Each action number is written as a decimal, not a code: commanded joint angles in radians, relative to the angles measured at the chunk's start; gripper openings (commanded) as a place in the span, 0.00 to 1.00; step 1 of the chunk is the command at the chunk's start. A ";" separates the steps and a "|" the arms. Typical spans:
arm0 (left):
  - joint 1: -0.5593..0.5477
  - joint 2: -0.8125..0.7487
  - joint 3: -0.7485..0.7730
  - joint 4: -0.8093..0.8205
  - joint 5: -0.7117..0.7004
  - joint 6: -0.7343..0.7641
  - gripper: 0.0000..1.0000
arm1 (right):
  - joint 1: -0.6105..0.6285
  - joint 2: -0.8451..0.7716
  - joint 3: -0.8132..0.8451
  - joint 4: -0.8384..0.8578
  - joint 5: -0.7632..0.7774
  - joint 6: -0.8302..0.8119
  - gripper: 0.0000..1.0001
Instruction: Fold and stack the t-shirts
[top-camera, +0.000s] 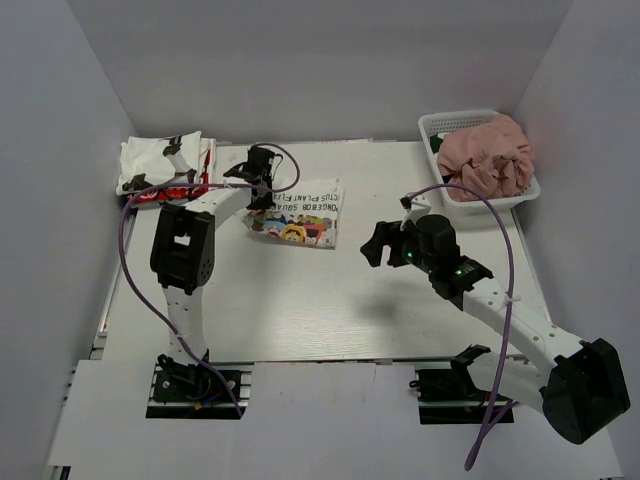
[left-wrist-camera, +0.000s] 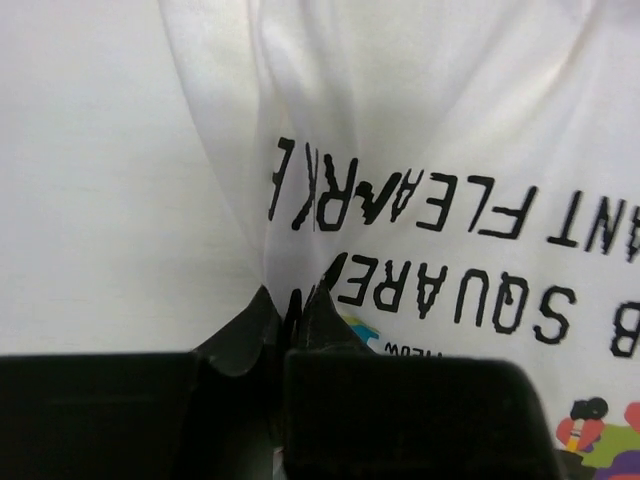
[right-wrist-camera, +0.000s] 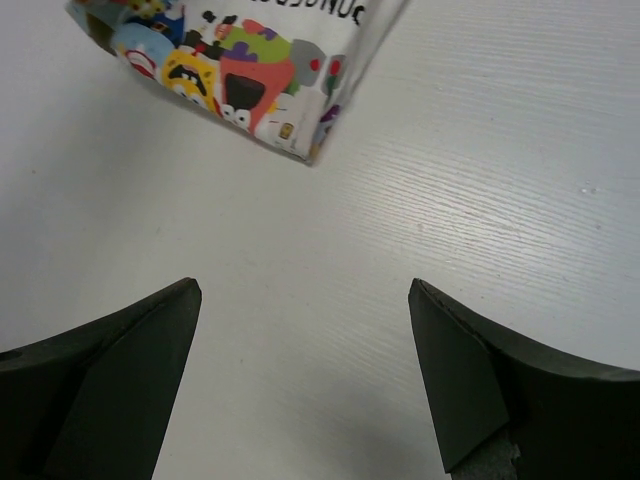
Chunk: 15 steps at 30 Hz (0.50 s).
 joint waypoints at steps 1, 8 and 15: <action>0.021 -0.145 0.053 0.034 -0.137 0.182 0.00 | -0.003 -0.008 0.004 0.019 0.061 -0.035 0.90; 0.051 -0.208 0.095 0.108 -0.322 0.452 0.00 | 0.000 0.001 0.004 0.012 0.097 -0.026 0.90; 0.097 -0.171 0.260 0.113 -0.354 0.601 0.00 | -0.001 -0.033 -0.005 -0.020 0.112 -0.024 0.90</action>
